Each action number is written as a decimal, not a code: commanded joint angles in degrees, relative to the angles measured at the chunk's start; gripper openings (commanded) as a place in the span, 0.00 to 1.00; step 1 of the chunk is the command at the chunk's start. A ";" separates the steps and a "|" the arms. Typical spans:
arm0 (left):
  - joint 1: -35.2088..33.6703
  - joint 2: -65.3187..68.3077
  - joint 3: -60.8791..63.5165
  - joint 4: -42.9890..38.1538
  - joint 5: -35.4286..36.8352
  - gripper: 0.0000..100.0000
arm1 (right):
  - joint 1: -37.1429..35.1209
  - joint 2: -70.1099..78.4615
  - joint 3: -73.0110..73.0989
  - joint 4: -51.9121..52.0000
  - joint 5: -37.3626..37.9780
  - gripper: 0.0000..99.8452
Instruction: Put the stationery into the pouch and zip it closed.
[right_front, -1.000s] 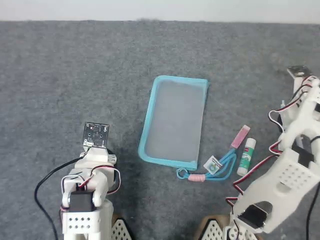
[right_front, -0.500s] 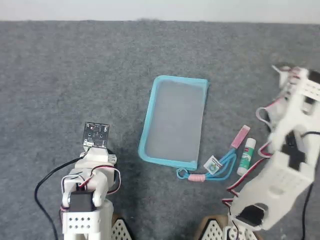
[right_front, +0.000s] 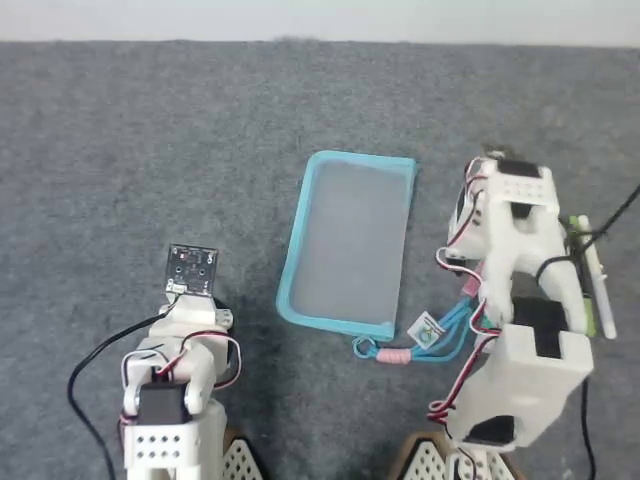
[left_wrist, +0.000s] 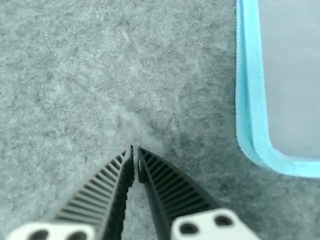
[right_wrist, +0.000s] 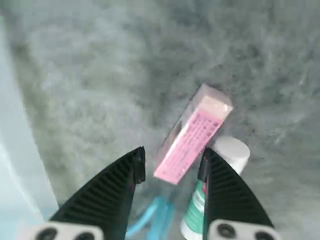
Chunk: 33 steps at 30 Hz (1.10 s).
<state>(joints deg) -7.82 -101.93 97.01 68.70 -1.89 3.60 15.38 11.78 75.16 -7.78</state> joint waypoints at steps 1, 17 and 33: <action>0.00 0.70 -0.31 0.35 0.70 0.02 | -0.57 -4.09 0.88 -3.12 -2.81 0.18; 0.00 0.70 -0.31 0.35 0.70 0.02 | 8.84 3.74 -2.11 -6.90 6.33 0.01; 0.00 0.70 -0.31 0.35 0.70 0.02 | 21.05 5.49 -20.40 2.24 45.45 0.01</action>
<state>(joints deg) -7.74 -101.93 97.01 68.70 -1.89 24.18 21.10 -5.54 76.75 33.80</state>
